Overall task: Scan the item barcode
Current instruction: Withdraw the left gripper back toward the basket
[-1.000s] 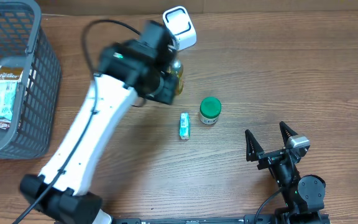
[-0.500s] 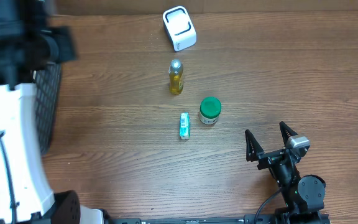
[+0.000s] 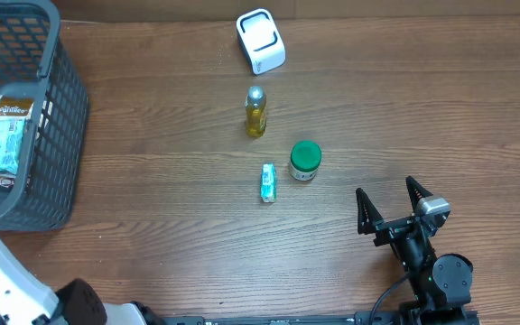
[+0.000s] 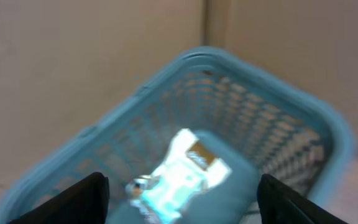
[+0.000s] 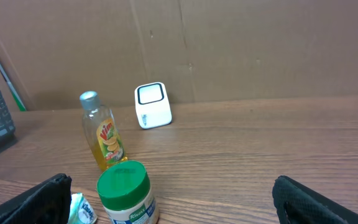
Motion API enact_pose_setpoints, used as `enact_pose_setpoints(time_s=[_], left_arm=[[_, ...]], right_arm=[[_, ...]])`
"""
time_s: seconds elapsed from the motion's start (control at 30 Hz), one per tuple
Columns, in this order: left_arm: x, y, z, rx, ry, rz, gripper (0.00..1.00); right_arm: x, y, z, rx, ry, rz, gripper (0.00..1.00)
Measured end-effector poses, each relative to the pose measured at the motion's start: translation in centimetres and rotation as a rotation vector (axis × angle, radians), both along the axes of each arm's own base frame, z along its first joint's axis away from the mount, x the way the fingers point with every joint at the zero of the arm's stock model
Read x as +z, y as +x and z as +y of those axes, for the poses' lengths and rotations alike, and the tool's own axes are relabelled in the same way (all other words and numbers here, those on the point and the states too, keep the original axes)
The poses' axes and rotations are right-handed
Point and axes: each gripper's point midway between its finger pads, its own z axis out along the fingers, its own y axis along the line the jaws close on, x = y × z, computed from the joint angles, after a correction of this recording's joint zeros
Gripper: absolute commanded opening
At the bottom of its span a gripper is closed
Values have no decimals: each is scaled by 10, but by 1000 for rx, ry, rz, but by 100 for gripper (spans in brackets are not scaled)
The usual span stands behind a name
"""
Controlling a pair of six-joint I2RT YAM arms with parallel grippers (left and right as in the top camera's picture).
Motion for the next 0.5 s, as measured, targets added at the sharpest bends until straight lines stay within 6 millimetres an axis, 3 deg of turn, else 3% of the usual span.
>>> enact_pose_setpoints(time_s=[0.17, 0.3, 0.5], left_arm=[[-41, 9, 36, 22, 55, 189, 77], [-102, 31, 59, -18, 43, 373, 79], [-176, 46, 72, -89, -10, 574, 81]], right_arm=[[0, 0, 0, 0, 0, 0, 100], [0, 0, 0, 0, 0, 0, 100], [0, 0, 0, 0, 0, 0, 100]])
